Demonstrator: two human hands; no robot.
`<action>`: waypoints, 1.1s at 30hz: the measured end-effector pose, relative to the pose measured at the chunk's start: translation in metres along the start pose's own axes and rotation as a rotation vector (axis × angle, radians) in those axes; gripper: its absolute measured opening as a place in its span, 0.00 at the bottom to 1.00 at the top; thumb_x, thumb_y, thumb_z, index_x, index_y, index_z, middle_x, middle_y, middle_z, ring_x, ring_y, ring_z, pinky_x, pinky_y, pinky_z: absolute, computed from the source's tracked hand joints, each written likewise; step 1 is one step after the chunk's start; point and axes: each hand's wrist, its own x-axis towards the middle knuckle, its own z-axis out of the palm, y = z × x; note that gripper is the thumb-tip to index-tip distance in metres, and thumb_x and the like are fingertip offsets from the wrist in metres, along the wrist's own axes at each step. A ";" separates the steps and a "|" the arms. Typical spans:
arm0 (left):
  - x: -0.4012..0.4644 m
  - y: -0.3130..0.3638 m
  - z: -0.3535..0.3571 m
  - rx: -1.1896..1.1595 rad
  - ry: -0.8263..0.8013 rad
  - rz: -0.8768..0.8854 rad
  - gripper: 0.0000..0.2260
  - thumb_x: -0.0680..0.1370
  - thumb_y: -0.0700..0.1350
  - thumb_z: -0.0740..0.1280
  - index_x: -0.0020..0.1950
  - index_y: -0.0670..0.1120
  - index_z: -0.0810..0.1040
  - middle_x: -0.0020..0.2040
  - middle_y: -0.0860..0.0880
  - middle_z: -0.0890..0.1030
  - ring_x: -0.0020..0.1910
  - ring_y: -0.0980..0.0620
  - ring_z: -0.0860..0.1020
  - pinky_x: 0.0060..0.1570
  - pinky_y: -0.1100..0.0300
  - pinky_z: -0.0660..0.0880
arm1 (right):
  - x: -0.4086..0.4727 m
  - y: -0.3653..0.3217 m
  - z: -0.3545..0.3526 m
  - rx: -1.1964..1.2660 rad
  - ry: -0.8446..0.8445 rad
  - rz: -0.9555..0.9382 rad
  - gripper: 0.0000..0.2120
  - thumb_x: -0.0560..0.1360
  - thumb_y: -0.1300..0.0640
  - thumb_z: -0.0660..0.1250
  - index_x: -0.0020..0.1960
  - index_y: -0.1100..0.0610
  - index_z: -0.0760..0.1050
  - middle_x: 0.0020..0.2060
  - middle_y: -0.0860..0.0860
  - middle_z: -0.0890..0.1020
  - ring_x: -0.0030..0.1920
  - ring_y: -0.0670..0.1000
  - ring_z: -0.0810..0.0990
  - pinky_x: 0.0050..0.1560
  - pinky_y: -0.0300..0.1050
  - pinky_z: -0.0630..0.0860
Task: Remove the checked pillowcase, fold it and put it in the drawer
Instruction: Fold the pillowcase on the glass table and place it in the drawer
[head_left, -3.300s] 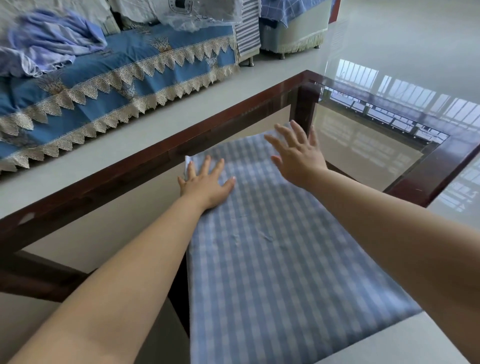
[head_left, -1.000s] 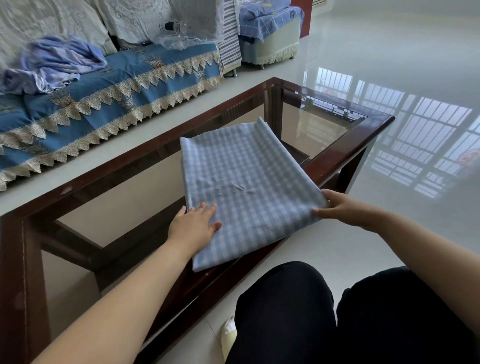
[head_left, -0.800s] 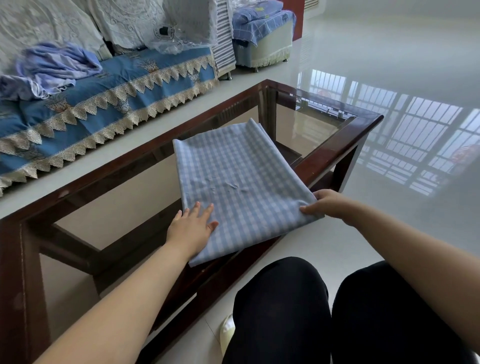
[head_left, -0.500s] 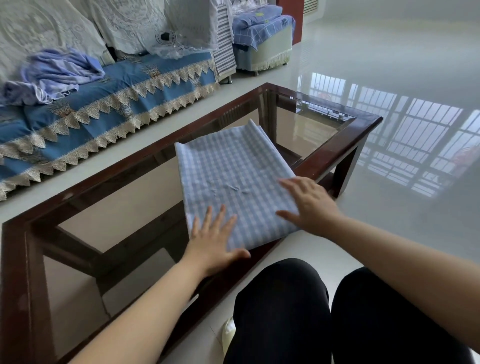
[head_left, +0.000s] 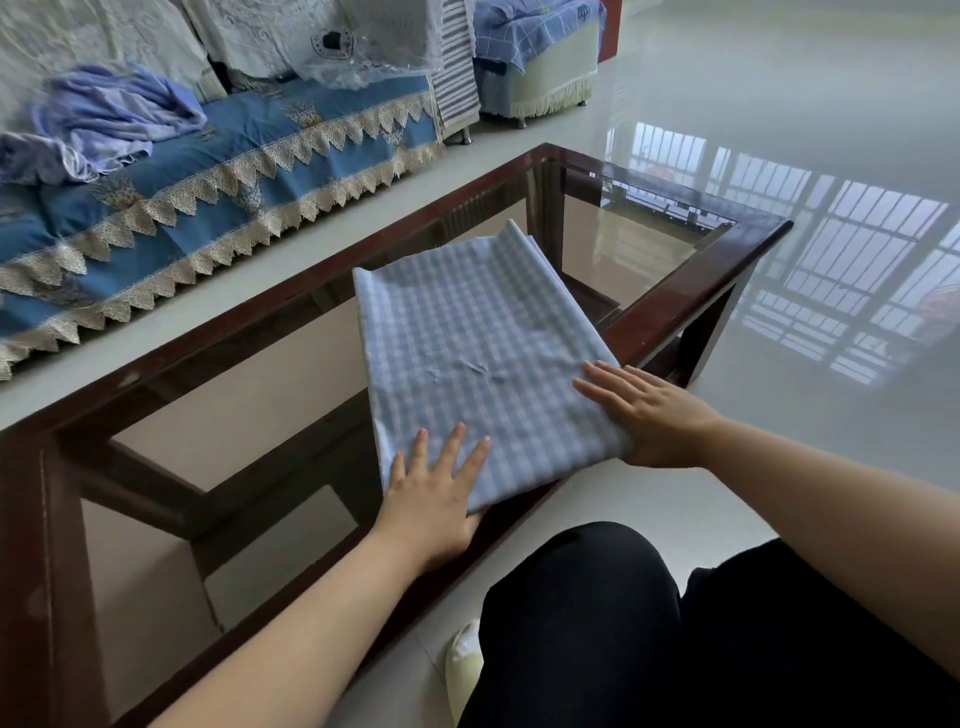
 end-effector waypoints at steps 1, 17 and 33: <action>0.001 -0.004 -0.007 -0.035 -0.037 0.020 0.34 0.80 0.58 0.54 0.76 0.58 0.33 0.78 0.52 0.37 0.77 0.37 0.40 0.74 0.41 0.45 | -0.002 0.005 -0.001 0.013 0.009 -0.002 0.47 0.66 0.37 0.63 0.77 0.51 0.44 0.76 0.54 0.57 0.75 0.52 0.54 0.74 0.56 0.58; 0.039 -0.086 -0.102 -0.604 -0.379 0.177 0.18 0.77 0.66 0.56 0.51 0.54 0.76 0.47 0.59 0.78 0.46 0.65 0.75 0.54 0.63 0.69 | 0.032 0.041 0.002 0.290 0.268 0.100 0.27 0.66 0.48 0.72 0.63 0.54 0.76 0.64 0.49 0.77 0.68 0.53 0.71 0.67 0.53 0.67; 0.051 -0.088 -0.023 -0.920 0.595 -0.588 0.14 0.79 0.54 0.63 0.42 0.44 0.70 0.35 0.52 0.73 0.37 0.48 0.73 0.33 0.56 0.65 | 0.119 0.019 -0.038 0.367 0.087 0.760 0.26 0.79 0.39 0.48 0.55 0.56 0.75 0.50 0.58 0.81 0.51 0.60 0.79 0.42 0.48 0.69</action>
